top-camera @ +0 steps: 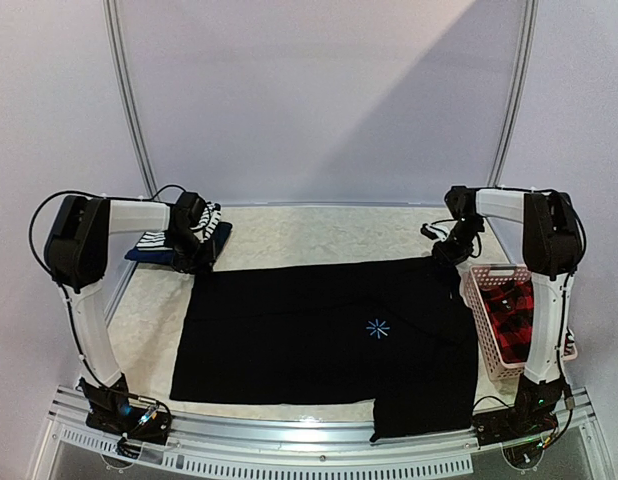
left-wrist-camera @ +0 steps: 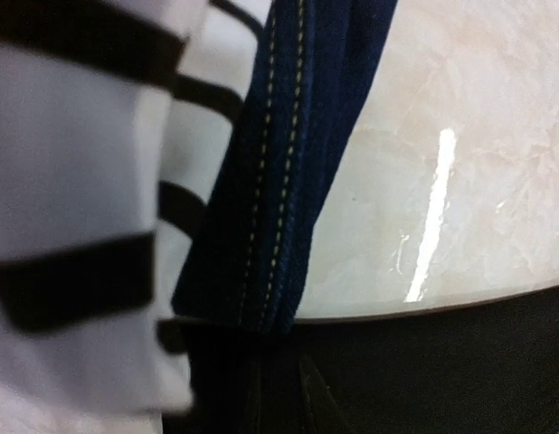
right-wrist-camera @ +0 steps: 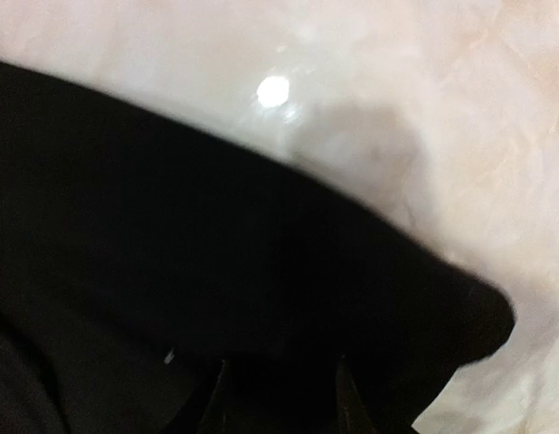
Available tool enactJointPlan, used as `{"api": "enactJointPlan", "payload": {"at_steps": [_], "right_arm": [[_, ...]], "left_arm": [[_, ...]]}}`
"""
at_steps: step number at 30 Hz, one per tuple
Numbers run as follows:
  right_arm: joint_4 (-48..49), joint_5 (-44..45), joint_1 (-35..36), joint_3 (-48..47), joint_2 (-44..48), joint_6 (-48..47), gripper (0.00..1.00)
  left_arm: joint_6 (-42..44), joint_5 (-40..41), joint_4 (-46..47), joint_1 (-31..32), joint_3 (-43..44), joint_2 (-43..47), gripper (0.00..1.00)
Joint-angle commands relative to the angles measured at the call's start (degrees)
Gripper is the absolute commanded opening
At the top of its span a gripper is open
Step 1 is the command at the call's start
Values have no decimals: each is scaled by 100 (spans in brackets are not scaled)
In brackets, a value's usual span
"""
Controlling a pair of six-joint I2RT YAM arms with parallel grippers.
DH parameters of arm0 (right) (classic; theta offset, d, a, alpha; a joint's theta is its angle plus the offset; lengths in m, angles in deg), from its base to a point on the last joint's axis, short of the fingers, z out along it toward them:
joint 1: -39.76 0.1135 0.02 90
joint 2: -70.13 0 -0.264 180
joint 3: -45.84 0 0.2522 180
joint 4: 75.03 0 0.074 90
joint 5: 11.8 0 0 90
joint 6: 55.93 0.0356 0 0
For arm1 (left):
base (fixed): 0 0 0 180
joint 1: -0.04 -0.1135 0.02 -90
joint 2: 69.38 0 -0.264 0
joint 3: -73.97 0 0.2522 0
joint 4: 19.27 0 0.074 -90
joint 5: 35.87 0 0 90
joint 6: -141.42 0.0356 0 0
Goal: Fold and stack the mixed laundry pile
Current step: Adjust the 1/3-folded T-shirt at the center of the board.
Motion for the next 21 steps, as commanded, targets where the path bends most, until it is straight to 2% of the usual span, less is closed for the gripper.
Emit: {"api": "enactJointPlan", "payload": {"at_steps": [1, 5, 12, 16, 21], "right_arm": [[-52, -589, 42, 416, 1013, -68, 41], [-350, -1119, 310, 632, 1477, -253, 44], [-1059, -1865, 569, 791, 883, -444, 44], [-1126, -2088, 593, 828, 577, -510, 44], [-1121, -2215, 640, 771, 361, -528, 44]], "left_arm": [[-53, 208, 17, 292, 246, 649, 16], [-66, 217, 17, 595, 304, 945, 17], [-34, 181, 7, 1161, 0, 1356, 19], [-104, -63, 13, 1251, -289, 1577, 20], [-103, 55, 95, 1280, -662, 1855, 19]]}}
